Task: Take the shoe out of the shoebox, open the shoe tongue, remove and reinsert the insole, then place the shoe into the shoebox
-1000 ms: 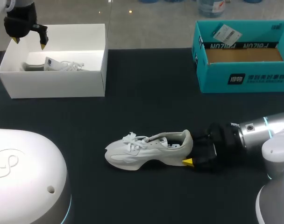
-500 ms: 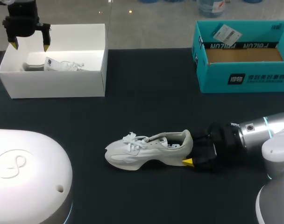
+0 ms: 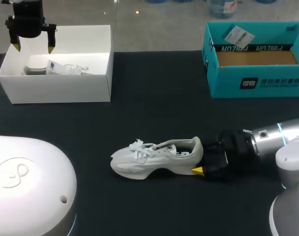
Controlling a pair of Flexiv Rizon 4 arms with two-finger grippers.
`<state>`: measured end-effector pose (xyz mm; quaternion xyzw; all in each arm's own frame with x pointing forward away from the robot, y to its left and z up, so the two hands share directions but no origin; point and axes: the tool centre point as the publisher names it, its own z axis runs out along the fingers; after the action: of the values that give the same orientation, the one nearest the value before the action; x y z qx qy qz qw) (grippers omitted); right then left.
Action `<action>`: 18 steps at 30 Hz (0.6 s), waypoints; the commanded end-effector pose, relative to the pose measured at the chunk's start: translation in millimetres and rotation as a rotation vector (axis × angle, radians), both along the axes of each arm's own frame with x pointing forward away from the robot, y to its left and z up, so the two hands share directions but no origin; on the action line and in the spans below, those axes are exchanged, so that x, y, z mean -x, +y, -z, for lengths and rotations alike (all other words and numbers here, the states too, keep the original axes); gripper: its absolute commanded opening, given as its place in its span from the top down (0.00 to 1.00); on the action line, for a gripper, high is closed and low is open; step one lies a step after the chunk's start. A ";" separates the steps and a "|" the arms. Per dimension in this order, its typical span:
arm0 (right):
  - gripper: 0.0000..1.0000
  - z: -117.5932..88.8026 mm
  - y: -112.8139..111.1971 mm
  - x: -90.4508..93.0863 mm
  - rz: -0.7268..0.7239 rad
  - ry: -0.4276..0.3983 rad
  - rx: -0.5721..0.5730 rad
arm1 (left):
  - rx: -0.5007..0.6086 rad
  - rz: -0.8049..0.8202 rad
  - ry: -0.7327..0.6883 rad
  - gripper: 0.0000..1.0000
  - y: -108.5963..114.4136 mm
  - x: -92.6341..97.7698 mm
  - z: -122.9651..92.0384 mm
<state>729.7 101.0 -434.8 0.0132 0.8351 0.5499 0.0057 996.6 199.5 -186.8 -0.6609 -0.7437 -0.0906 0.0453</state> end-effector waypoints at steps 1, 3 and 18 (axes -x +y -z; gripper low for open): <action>1.00 7.4 2.8 -0.1 0.002 0.000 0.002 | -0.001 0.001 -0.001 0.00 0.1 0.2 -0.2; 1.00 7.4 2.8 -0.1 0.002 0.000 0.002 | -0.001 0.001 -0.001 0.00 0.1 0.2 -0.2; 1.00 7.4 2.8 -0.1 0.002 0.000 0.002 | 0.027 -0.680 0.020 0.00 -37.1 67.9 19.7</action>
<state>729.8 101.1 -434.8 0.0132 0.8351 0.5499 0.0055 945.9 168.6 -201.0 -0.4807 -0.8723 -0.0515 0.0740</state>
